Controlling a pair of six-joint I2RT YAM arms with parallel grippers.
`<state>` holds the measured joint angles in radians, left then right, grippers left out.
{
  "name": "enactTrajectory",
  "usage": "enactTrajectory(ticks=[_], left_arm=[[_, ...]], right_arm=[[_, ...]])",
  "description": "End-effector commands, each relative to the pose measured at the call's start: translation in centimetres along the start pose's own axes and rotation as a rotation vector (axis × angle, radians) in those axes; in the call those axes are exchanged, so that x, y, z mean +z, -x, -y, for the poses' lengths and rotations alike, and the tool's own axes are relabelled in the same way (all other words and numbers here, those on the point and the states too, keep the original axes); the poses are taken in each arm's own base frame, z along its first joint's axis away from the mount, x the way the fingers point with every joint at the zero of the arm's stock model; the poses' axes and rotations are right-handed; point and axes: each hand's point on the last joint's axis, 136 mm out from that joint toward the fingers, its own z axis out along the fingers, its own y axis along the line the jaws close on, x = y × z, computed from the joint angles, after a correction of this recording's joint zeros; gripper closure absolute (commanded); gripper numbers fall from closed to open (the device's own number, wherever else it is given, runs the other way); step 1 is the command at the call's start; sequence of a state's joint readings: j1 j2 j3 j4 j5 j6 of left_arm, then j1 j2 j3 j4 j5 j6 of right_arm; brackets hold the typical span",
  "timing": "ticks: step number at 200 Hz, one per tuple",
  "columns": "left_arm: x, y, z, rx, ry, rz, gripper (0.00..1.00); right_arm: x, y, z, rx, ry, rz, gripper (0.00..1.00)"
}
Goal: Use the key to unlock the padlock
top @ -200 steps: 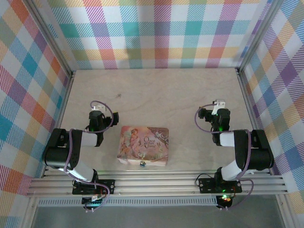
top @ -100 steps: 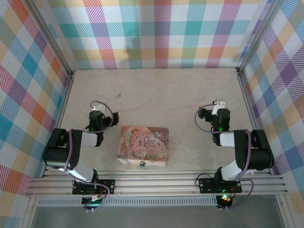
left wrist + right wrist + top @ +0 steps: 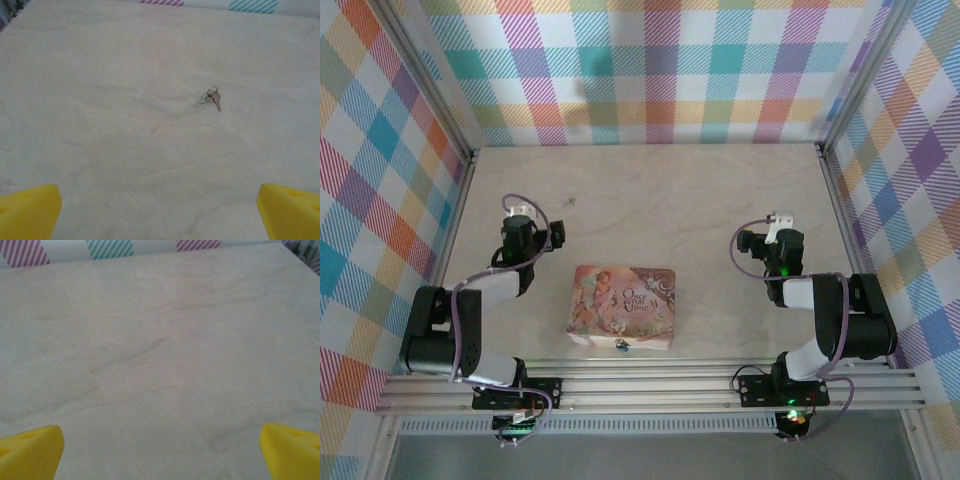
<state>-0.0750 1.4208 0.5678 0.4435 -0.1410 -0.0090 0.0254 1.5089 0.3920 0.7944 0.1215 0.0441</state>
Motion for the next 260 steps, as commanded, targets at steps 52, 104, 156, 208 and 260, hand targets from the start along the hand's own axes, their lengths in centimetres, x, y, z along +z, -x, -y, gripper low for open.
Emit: enactTrajectory(ticks=[52, 104, 156, 208, 260], left_arm=[[-7.1, -1.9, -1.8, -0.154, 0.138, -0.491, 0.0], [-13.0, -2.0, 2.0, -0.342, -0.035, -0.691, 0.0], [-16.9, -5.7, 6.3, -0.5, -0.254, -0.825, 0.16], [-19.6, -9.5, 10.1, -0.524, -0.418, -0.887, 0.23], [-20.1, -12.5, 10.5, -0.483, -0.405, -0.921, 0.24]], right_arm=[[-1.7, 2.7, -0.7, 0.133, 0.002, -0.294, 0.0], [-4.3, 0.8, -3.4, 0.355, 0.049, -0.669, 0.0], [-9.8, -1.1, -9.2, 0.517, 0.233, -0.82, 0.09], [-17.0, -2.4, -17.0, 0.446, 0.575, -0.878, 0.19], [-22.0, -5.7, -21.6, 0.203, 0.776, -0.979, 0.26]])
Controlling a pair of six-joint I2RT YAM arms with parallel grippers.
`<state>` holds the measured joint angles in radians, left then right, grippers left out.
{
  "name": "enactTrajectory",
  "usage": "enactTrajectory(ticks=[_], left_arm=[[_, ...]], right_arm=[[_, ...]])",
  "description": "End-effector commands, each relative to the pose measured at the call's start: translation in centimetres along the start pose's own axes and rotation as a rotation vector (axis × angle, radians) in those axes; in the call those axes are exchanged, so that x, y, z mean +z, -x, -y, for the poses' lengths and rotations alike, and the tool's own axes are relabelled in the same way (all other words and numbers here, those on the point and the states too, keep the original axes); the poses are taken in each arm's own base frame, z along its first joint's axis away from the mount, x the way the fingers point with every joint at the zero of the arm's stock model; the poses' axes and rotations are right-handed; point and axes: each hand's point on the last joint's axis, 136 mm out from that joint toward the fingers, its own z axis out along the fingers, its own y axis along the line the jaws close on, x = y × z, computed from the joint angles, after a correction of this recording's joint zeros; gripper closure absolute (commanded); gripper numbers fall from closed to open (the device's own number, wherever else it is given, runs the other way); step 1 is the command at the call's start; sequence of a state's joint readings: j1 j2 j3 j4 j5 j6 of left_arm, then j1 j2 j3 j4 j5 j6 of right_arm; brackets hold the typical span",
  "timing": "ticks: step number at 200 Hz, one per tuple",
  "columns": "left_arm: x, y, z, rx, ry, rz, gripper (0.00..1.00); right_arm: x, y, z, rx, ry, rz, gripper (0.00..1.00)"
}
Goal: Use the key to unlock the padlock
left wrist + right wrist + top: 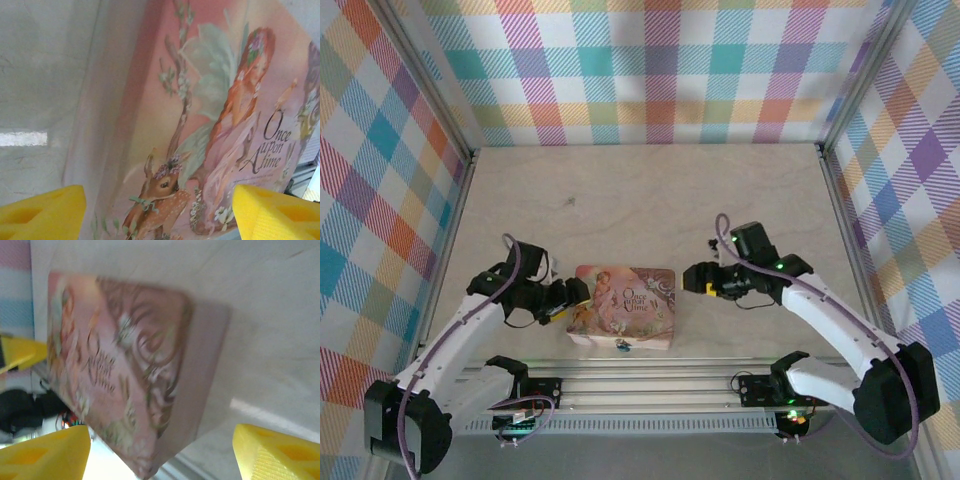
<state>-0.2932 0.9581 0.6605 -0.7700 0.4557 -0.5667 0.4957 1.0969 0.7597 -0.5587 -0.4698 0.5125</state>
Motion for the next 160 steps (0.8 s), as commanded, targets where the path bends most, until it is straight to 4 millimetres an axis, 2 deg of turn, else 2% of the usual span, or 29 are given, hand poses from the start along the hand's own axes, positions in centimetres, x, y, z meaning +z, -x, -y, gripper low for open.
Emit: enactTrajectory(ticks=[1, 25, 52, 77, 113, 160], left_arm=[[0.5, -0.4, 0.0, -0.022, -0.027, 0.008, 0.24], [1.1, -0.8, -0.5, -0.041, -0.037, 0.005, 0.26], [1.7, -1.3, -0.7, -0.049, -0.048, -0.007, 0.35], [2.0, -1.3, -0.3, -0.057, -0.07, -0.016, 0.43], [2.3, -0.3, 0.5, -0.061, -0.063, -0.029, 0.45], [3.1, 0.6, 1.9, -0.07, -0.047, -0.09, 0.49]], right_arm=[[1.3, -2.5, -0.9, -0.058, 0.037, -0.109, 0.26], [2.5, -4.0, -1.6, -0.126, 0.015, -0.193, 0.27], [4.1, -4.7, -2.4, -0.166, 0.008, -0.247, 0.44], [5.7, -5.1, -1.9, -0.139, -0.059, -0.305, 0.51], [7.2, -3.7, -0.9, -0.085, -0.138, -0.27, 0.54], [7.7, -1.5, -0.4, -0.004, -0.216, -0.187, 0.55]])
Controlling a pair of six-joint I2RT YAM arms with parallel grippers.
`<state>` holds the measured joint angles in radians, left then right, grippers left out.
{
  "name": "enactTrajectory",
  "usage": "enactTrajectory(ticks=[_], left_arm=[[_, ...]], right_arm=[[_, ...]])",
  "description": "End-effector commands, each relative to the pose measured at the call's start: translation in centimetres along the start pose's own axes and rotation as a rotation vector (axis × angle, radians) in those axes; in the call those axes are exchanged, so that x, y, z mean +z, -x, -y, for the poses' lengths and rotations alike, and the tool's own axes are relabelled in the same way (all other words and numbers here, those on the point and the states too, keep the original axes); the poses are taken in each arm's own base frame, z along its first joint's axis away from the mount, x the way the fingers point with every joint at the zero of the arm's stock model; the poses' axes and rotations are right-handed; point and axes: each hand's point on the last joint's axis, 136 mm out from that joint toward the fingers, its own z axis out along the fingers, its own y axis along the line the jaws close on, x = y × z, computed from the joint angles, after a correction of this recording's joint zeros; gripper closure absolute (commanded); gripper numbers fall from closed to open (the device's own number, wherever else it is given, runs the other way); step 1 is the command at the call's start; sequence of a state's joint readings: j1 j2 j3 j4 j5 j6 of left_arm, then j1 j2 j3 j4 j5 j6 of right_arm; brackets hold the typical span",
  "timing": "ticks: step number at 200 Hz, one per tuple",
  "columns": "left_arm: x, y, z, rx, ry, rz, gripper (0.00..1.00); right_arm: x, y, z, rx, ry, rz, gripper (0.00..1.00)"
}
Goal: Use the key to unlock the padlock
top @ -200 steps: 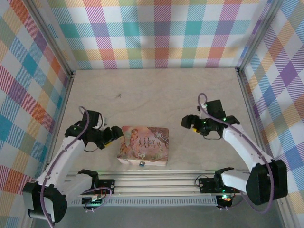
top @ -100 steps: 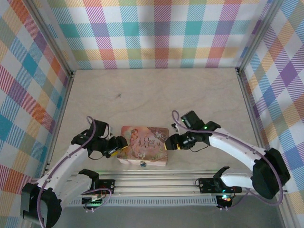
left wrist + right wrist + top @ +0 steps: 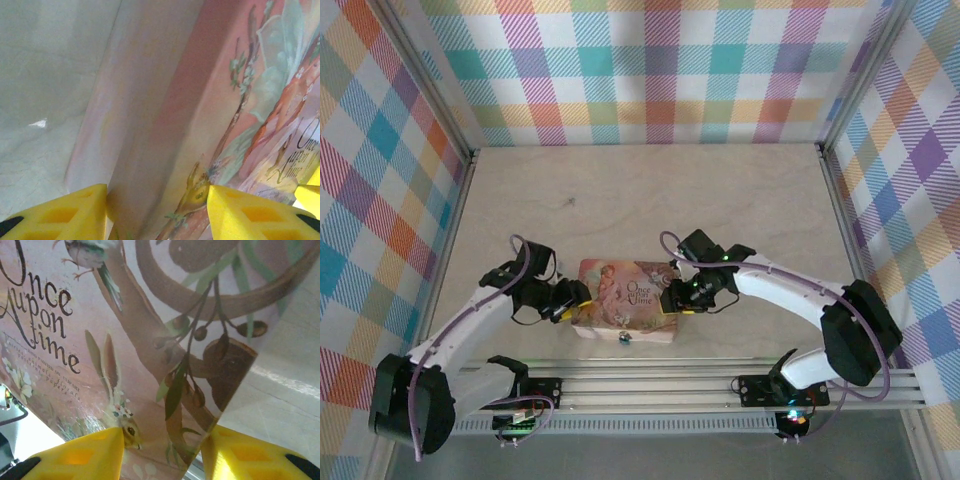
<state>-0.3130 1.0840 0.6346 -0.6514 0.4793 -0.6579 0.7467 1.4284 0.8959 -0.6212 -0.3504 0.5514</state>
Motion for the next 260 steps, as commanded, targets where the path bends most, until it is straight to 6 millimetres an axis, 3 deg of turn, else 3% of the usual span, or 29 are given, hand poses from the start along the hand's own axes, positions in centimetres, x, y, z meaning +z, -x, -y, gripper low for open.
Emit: enactTrajectory(ticks=[1, 59, 98, 154, 205, 235, 260], left_arm=[[0.5, -0.1, 2.0, 0.021, -0.047, -0.043, 0.49], [1.8, 2.1, 4.2, 0.049, -0.039, -0.054, 0.51], [3.6, 4.8, 7.2, 0.106, -0.014, -0.086, 0.51], [8.1, 9.0, 13.0, 0.19, 0.007, -0.153, 0.52], [11.9, 12.1, 17.2, 0.228, 0.028, -0.141, 0.54], [12.5, 13.1, 17.7, 0.247, 0.054, -0.128, 0.5], [11.6, 13.8, 17.1, 0.291, 0.128, -0.103, 0.39]], right_arm=[[0.2, 2.5, -0.3, 0.041, -0.031, 0.089, 0.55], [-0.3, 5.7, 0.3, 0.063, -0.097, 0.167, 0.55], [0.2, 8.9, 0.8, 0.075, -0.095, 0.162, 0.56], [-0.2, 15.5, 2.8, 0.095, -0.046, 0.159, 0.55], [-2.2, 21.6, 5.9, 0.152, -0.05, 0.196, 0.54], [-2.6, 22.8, 5.9, 0.174, -0.02, 0.201, 0.53], [-3.6, 22.7, 6.0, 0.198, -0.049, 0.208, 0.45]])
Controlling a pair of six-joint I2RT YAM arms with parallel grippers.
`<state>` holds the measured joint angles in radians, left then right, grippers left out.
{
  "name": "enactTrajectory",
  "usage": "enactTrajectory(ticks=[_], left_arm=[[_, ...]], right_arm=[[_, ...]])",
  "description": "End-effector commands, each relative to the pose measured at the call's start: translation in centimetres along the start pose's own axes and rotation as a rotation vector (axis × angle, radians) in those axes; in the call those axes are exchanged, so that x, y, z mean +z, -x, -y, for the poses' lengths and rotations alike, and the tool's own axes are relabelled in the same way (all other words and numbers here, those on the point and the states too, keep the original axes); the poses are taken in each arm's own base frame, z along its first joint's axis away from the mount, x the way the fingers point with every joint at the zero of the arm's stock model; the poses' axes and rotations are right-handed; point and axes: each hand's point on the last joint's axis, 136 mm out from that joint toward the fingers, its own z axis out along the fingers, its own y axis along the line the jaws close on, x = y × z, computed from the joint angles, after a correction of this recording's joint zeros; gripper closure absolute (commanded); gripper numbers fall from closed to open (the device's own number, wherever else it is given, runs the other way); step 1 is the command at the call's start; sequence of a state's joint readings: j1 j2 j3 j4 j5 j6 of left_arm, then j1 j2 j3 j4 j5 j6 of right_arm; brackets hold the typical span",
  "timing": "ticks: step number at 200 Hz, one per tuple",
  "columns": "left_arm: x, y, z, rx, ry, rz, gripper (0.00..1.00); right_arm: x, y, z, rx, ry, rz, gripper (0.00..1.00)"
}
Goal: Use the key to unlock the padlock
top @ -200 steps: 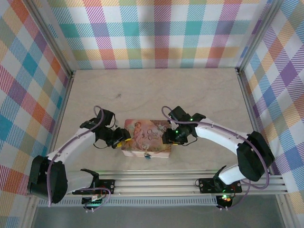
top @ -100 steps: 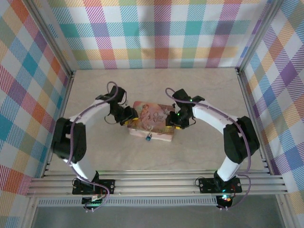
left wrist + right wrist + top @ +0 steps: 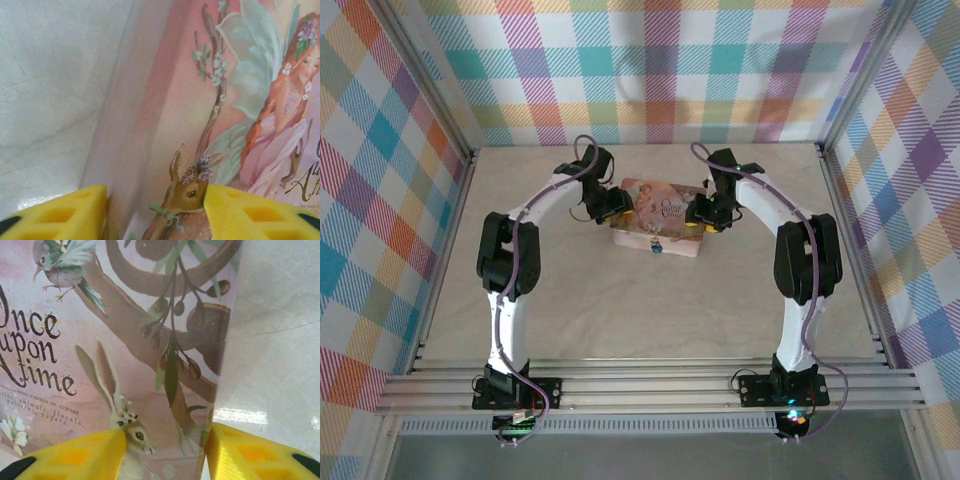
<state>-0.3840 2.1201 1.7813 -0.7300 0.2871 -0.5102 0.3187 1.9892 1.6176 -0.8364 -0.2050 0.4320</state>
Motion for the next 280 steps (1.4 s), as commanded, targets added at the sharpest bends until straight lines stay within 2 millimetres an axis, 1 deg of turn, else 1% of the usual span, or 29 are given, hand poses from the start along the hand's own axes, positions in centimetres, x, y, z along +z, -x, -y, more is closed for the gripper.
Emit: enactTrajectory(ticks=[1, 13, 31, 48, 57, 70, 85, 105, 117, 125, 152, 182, 209, 222, 231, 257, 280], left_arm=[[2.0, -6.7, 3.5, 0.087, -0.018, -0.207, 0.38], [1.1, -6.1, 3.5, 0.117, 0.004, -0.183, 0.35], [-0.5, -4.7, 3.5, 0.146, 0.031, -0.144, 0.31], [-1.9, -3.4, 3.4, 0.156, 0.041, -0.11, 0.29], [-2.7, -2.7, 3.1, 0.16, 0.053, -0.089, 0.29], [-4.0, -1.4, 2.6, 0.16, 0.07, -0.044, 0.28], [-5.3, 0.2, 1.6, 0.148, 0.089, 0.007, 0.27], [-6.6, 2.6, -1.0, 0.083, 0.124, 0.058, 0.26], [-6.7, 3.7, -2.3, 0.045, 0.118, 0.061, 0.26], [-6.7, 4.2, -2.8, 0.03, 0.106, 0.064, 0.26], [-6.6, 5.1, -3.6, 0.015, 0.087, 0.067, 0.26], [-6.8, 7.2, -6.5, -0.042, 0.16, 0.122, 0.27], [-6.5, 9.4, -9.8, -0.132, 0.251, 0.168, 0.32], [-6.4, 10.3, -11.0, -0.164, 0.296, 0.193, 0.35], [-6.3, 10.9, -11.4, -0.174, 0.319, 0.209, 0.36], [-5.2, 12.2, -12.8, -0.178, 0.38, 0.215, 0.4], [-4.0, 12.8, -14.3, -0.183, 0.422, 0.203, 0.41]], right_arm=[[1.6, -0.5, -5.0, -0.068, 0.138, -0.023, 0.44], [0.2, 0.2, -4.7, -0.04, 0.122, 0.01, 0.38], [-2.6, 1.6, -4.8, 0.002, 0.137, 0.075, 0.29], [-4.9, 2.6, -5.0, 0.02, 0.147, 0.129, 0.25], [-5.8, 2.9, -5.0, 0.021, 0.141, 0.15, 0.24], [-6.9, 2.8, -5.1, 0.023, 0.137, 0.171, 0.23], [-7.6, 2.2, -5.0, 0.039, 0.14, 0.174, 0.23], [-8.2, 0.8, -4.6, 0.076, 0.148, 0.177, 0.23], [-8.4, -0.2, -4.3, 0.094, 0.15, 0.184, 0.23], [-8.5, -0.9, -4.0, 0.106, 0.148, 0.188, 0.23], [-9.0, -3.1, -2.5, 0.144, 0.121, 0.192, 0.23], [-10.3, -4.8, -1.4, 0.161, 0.093, 0.206, 0.23], [-11.1, -6.1, -1.2, 0.168, 0.092, 0.199, 0.23], [-11.3, -6.6, -1.0, 0.171, 0.084, 0.19, 0.23], [-11.4, -7.0, -0.9, 0.174, 0.08, 0.184, 0.23], [-11.6, -8.0, -1.0, 0.173, 0.07, 0.171, 0.23], [-11.6, -8.9, -1.0, 0.168, 0.061, 0.158, 0.24]])
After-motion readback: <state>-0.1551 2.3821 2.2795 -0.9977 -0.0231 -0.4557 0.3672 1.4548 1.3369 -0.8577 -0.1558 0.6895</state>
